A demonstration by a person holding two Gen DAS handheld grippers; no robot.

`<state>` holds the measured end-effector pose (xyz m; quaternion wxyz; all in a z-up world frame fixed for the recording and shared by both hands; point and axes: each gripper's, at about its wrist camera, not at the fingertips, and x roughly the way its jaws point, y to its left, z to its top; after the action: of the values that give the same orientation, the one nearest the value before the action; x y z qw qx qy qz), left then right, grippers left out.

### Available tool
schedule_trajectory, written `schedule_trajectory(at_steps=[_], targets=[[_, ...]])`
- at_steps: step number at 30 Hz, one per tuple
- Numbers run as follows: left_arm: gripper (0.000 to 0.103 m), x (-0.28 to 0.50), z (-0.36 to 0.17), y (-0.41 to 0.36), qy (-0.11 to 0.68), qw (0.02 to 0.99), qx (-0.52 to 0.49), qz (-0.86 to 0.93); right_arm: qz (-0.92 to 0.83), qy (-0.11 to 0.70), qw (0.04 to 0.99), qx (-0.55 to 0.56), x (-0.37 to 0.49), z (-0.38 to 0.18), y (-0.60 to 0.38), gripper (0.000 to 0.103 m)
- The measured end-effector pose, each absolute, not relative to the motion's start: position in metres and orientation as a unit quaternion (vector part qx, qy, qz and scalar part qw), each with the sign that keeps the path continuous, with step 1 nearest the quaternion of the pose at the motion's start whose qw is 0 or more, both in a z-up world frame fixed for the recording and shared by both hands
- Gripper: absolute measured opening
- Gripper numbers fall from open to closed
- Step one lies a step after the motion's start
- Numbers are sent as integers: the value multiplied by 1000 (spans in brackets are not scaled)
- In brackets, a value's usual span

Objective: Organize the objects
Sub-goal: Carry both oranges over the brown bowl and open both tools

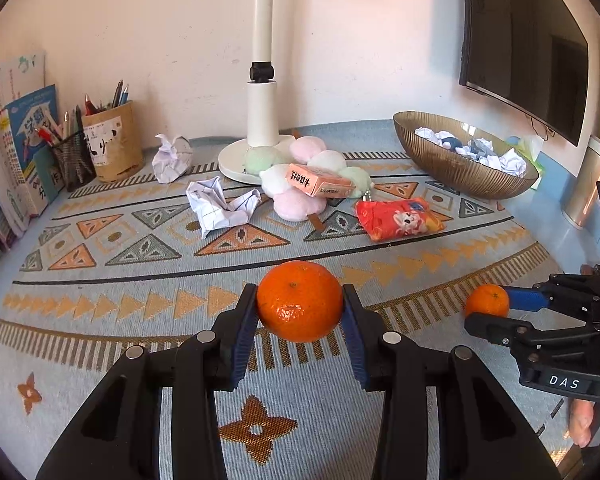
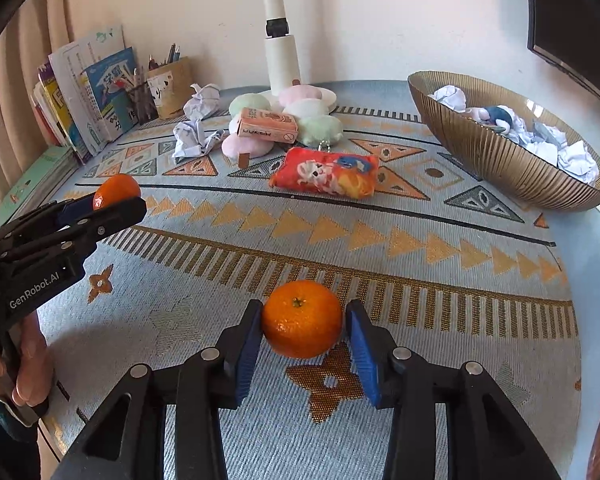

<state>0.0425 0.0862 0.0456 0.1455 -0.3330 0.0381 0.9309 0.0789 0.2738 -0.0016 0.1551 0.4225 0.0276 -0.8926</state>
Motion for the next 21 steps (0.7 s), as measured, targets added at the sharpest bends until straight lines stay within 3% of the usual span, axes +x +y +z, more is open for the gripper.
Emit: schedule_trajectory(at_steps=[6,10,14,21], targets=[[37,42,46,84,30,149,-333,930,-890,37,157,425,79,-2,270,43],[37,43,47,85,31,150,-331,931,-898,67,143,410,85,1,262,37],[37,44,50,91,43,154,-334,929,-910,32,147,388,94,16,276,37],[37,22,128,132,43,215,-292,931,-954,-41,80,286,84,123,348,37]])
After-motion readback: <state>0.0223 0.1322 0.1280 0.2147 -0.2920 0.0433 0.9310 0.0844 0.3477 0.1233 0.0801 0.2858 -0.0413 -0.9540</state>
